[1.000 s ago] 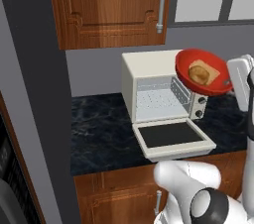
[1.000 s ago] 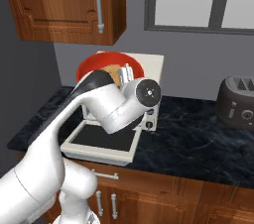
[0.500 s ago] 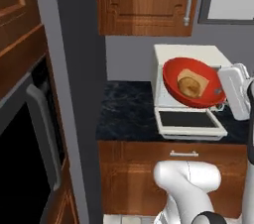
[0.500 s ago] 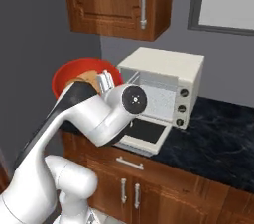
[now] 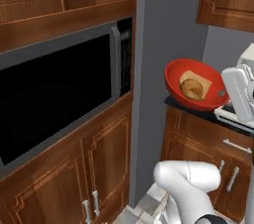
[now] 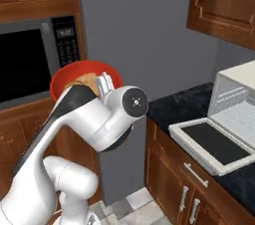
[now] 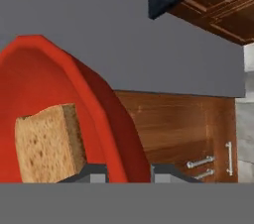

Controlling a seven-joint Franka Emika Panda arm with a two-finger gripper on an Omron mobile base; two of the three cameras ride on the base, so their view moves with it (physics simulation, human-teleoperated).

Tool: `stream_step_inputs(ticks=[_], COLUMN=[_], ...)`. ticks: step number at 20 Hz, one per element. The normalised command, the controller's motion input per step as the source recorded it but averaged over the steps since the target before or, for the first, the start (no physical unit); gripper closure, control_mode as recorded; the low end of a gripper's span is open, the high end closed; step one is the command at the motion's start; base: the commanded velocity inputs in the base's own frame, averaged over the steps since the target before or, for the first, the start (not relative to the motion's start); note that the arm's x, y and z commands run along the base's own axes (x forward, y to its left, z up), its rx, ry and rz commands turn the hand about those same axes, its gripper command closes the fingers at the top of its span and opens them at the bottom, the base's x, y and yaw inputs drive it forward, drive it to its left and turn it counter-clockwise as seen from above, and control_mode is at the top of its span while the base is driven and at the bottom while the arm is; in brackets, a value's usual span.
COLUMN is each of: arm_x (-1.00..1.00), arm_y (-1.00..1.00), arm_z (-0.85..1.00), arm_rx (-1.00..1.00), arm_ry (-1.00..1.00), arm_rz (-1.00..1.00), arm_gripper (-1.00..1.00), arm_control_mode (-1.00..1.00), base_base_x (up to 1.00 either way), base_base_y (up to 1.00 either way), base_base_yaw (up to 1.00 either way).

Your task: Pick up the heated bread from the toaster oven and place it in the bowl. Then move the bread bowl to the dining counter.

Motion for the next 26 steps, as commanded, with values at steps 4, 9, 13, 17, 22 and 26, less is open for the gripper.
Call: stream_step_inputs(ticks=[4,9,13,17,22,26], arm_x=[0.00,0.00,0.00,0.00,0.00,0.00], arm_y=[0.00,0.00,0.00,0.00,0.00,0.00], arm_z=[0.00,0.00,0.00,0.00,0.00,0.00], arm_rx=[0.00,0.00,0.00,0.00,0.00,0.00], arm_ry=[0.00,0.00,0.00,0.00,0.00,0.00], arm_rz=[0.00,0.00,0.00,0.00,0.00,0.00], arm_gripper=[1.00,1.00,1.00,1.00,1.00,1.00], arm_control_mode=[1.00,1.00,1.00,1.00,1.00,1.00], base_base_x=[-0.89,-1.00,-0.52,-0.08,-0.06,-0.08], base_base_y=[-0.32,-0.44,-0.15,0.00,0.00,0.00], base_base_yaw=[0.88,0.81,0.97,1.00,1.00,1.00])
